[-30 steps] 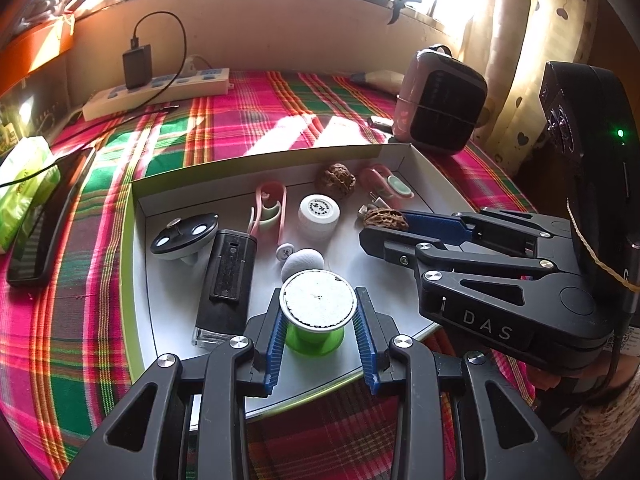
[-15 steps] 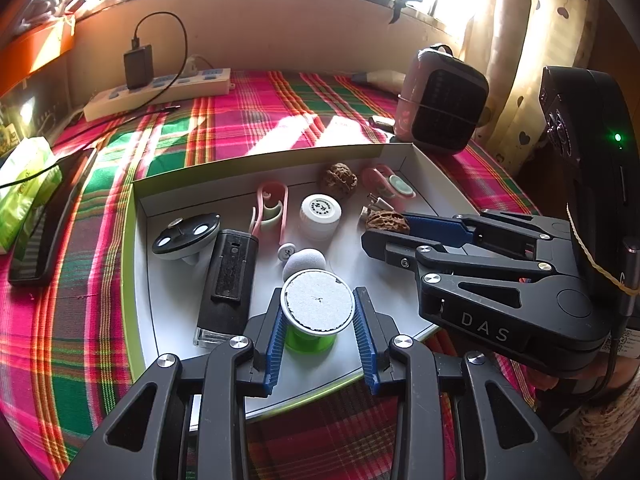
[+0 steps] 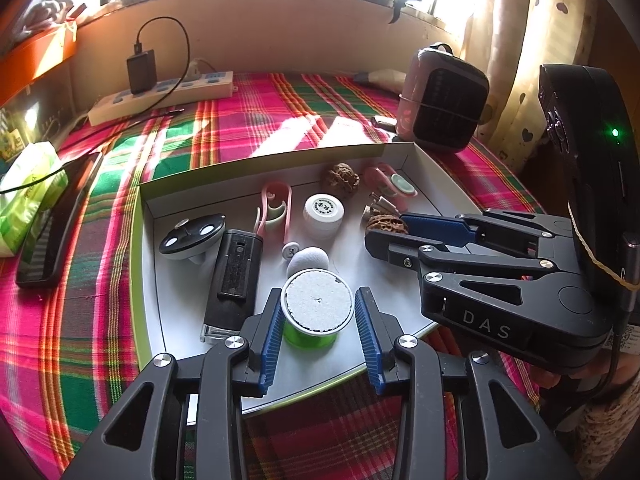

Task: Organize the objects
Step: 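Carry the spool in the left gripper and walnut in the right gripper into the box, then open the left gripper releasing the spool while the right gripper releases the walnut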

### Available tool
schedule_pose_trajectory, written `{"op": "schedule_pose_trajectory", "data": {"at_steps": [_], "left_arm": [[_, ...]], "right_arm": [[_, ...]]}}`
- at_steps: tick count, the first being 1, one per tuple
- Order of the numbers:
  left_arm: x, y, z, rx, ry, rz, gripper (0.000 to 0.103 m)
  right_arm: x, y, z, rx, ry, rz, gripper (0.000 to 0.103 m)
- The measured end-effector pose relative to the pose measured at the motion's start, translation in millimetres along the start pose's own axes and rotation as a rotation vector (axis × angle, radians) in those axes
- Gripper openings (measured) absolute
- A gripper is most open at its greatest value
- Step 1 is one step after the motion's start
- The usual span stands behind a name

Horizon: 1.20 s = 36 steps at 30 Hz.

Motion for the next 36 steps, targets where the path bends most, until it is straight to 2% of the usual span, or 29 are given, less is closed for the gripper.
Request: {"op": "schedule_pose_trajectory", "data": {"at_steps": [8, 36], "left_arm": [[-1.7, 3.3, 0.9, 0.01, 0.0, 0.008, 0.038], [-3.5, 10.3, 1.4, 0.024, 0.008, 0.026, 0.038]], "right_arm": [[-0.8, 1.7, -2.0, 0.001, 0.001, -0.001, 0.037], [-4.2, 15.8, -2.3, -0.005, -0.027, 0.027, 0.037]]}}
Point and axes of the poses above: each gripper's, at about its wrist camera, not at the fingertips, and y roughly against the way its jaws point, z to its right, x to its top, the point moved 5 cm from there along -y, roughly the way its jaws point, and after that the axes turned 2 degrees about x, right-handed, at the moved point
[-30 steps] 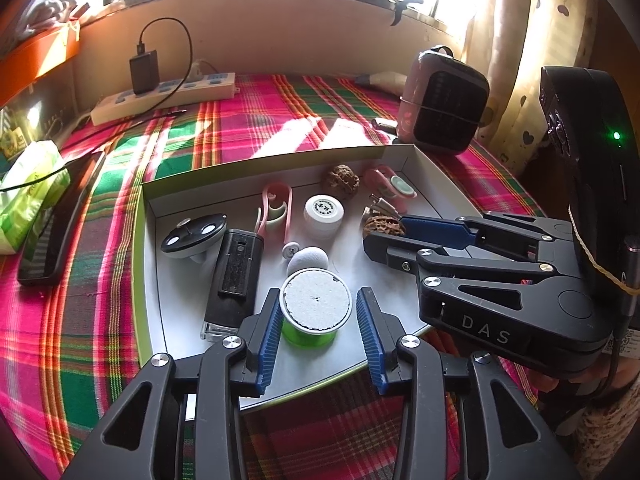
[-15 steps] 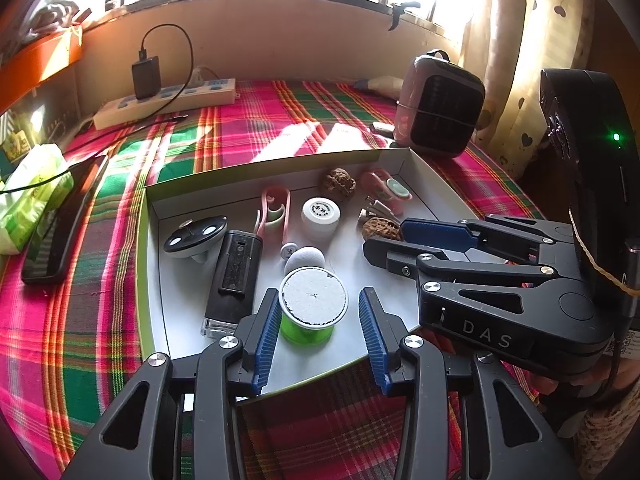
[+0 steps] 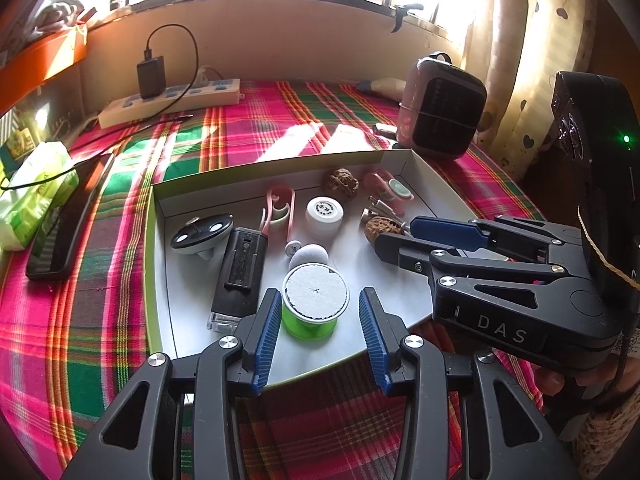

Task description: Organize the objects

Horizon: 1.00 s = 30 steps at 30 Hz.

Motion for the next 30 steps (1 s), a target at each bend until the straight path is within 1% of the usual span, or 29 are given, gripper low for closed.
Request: {"op": "schedule_pose_trajectory", "data": {"at_steps": [9, 10, 12, 13, 20, 30], "left_arm": [[-3.2, 11.2, -1.3, 0.032, 0.01, 0.018, 0.038], [-3.3, 13.1, -1.0, 0.034, 0.01, 0.022, 0.038], [-3.9, 17.6, -1.0, 0.047, 0.012, 0.032, 0.038], [-4.2, 19.8, -0.8, 0.057, 0.009, 0.037, 0.038], [-9.6, 33.5, -1.4, 0.121, 0.011, 0.059, 0.038], [-19.8, 49.7, 0.1, 0.176, 0.014, 0.083, 0.038]], "right_arm": [[-5.4, 14.6, -1.8, -0.023, -0.016, 0.025, 0.038], [-6.1, 16.7, -2.2, -0.026, -0.018, 0.03, 0.039], [-7.4, 20.7, -3.2, -0.03, -0.018, 0.038, 0.046], [-8.4, 22.6, -4.0, -0.031, -0.017, 0.041, 0.047], [-15.9, 34.9, -9.7, -0.074, -0.013, 0.058, 0.047], [-31.0, 53.6, -10.2, -0.111, -0.039, 0.081, 0.047]]}}
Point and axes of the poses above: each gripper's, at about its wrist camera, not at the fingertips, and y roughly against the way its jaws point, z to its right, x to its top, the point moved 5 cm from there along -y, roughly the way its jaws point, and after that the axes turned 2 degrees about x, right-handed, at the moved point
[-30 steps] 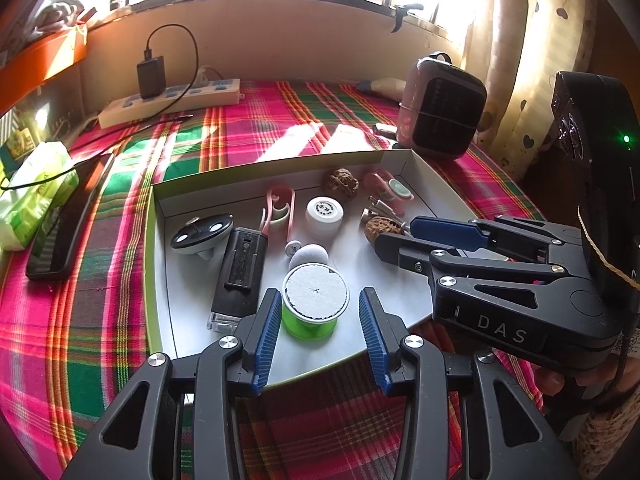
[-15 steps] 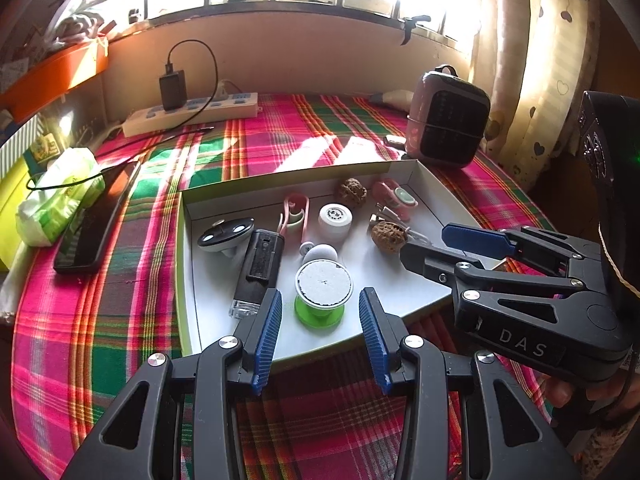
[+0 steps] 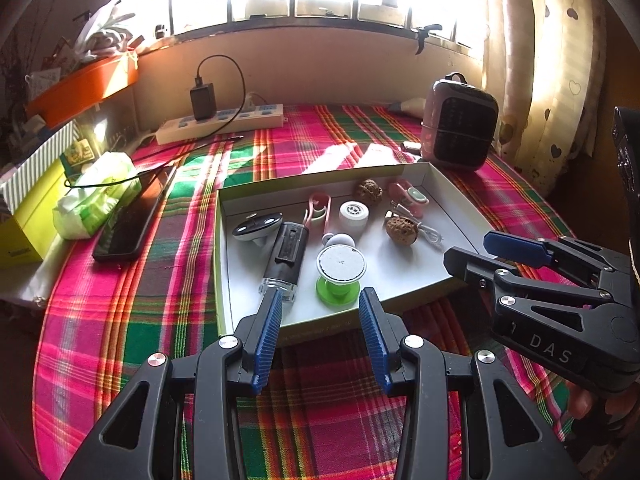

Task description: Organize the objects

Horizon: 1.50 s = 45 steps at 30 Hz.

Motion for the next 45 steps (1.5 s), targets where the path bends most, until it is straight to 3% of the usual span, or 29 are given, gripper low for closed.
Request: {"op": "schedule_pose_trajectory", "data": {"at_steps": [14, 30, 45], "left_arm": [[-23.5, 10.4, 2.0, 0.039, -0.003, -0.025, 0.038], [-66.2, 1.2, 9.0, 0.065, 0.008, -0.117, 0.039], [-76.3, 9.1, 8.9, 0.112, 0.058, -0.07, 0.039]], "right_arm": [[-25.5, 11.7, -4.3, -0.018, -0.006, -0.012, 0.047], [-65.3, 6.8, -7.4, -0.033, -0.032, -0.085, 0.047], [-85.9, 19.6, -12.9, -0.094, -0.009, -0.054, 0.049]]}}
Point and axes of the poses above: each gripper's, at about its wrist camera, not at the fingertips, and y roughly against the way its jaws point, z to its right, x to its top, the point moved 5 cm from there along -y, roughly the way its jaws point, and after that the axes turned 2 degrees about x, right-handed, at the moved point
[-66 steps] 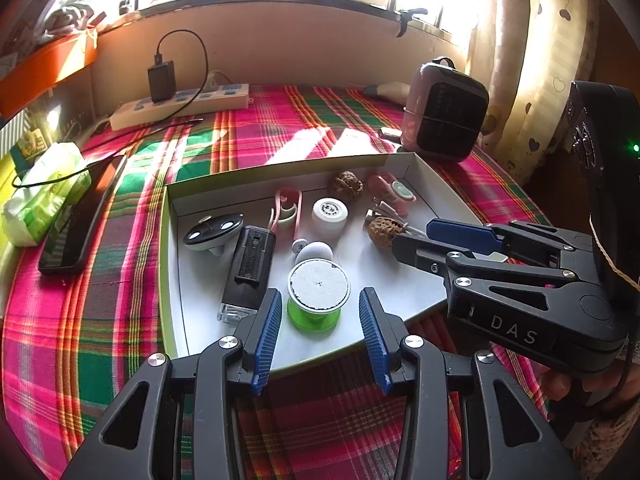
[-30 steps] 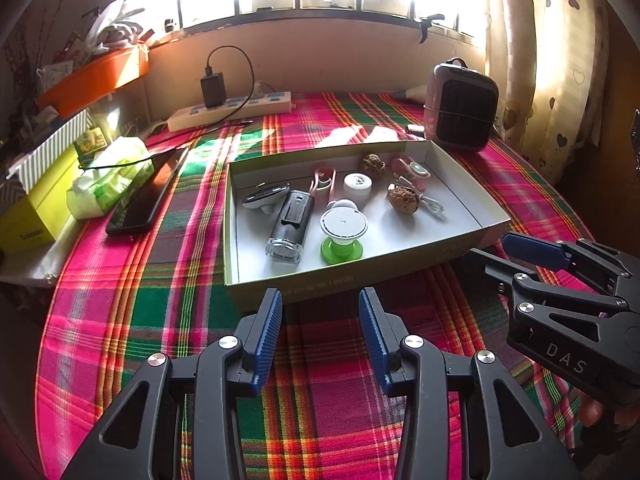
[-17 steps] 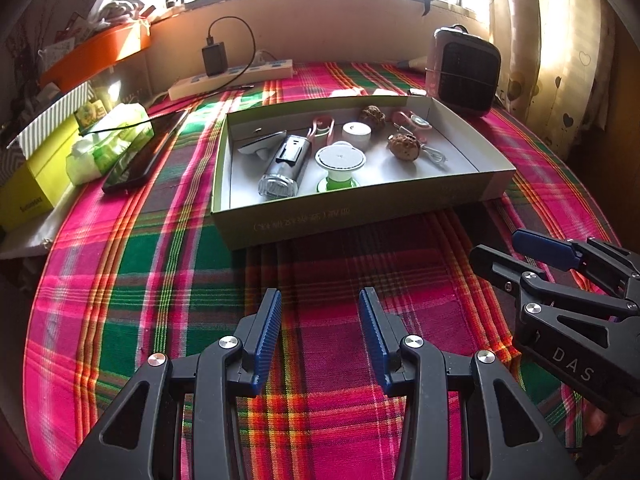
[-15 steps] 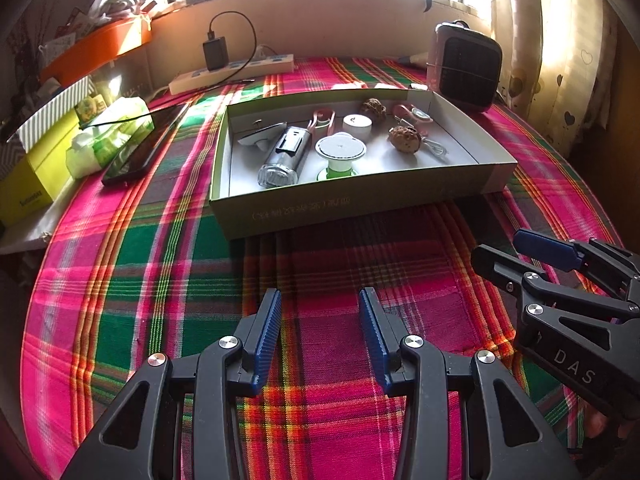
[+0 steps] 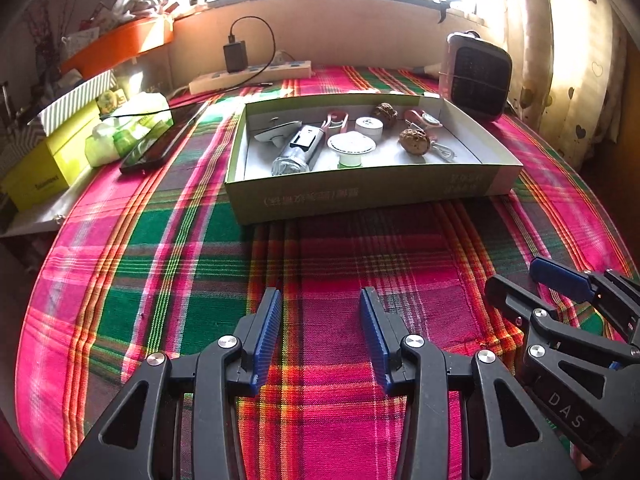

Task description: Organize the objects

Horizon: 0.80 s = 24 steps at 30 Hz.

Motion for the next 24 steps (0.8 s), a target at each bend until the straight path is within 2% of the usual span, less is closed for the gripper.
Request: {"op": "schedule_pose_trajectory", "data": {"at_steps": [7, 14, 24], "left_arm": [[-5.3, 4.1, 0.9, 0.012, 0.016, 0.023, 0.039], [-10.5, 8.0, 2.3, 0.01, 0.017, 0.043, 0.04], [-16.1, 12.1, 4.0, 0.015, 0.01, 0.061, 0.04]], "right_arm": [[-6.8, 4.8, -0.4, -0.014, -0.006, 0.019, 0.052], [-14.8, 9.8, 3.4, -0.035, -0.031, 0.033, 0.06], [-18.4, 13.0, 2.8, -0.053, -0.043, 0.05, 0.062]]}}
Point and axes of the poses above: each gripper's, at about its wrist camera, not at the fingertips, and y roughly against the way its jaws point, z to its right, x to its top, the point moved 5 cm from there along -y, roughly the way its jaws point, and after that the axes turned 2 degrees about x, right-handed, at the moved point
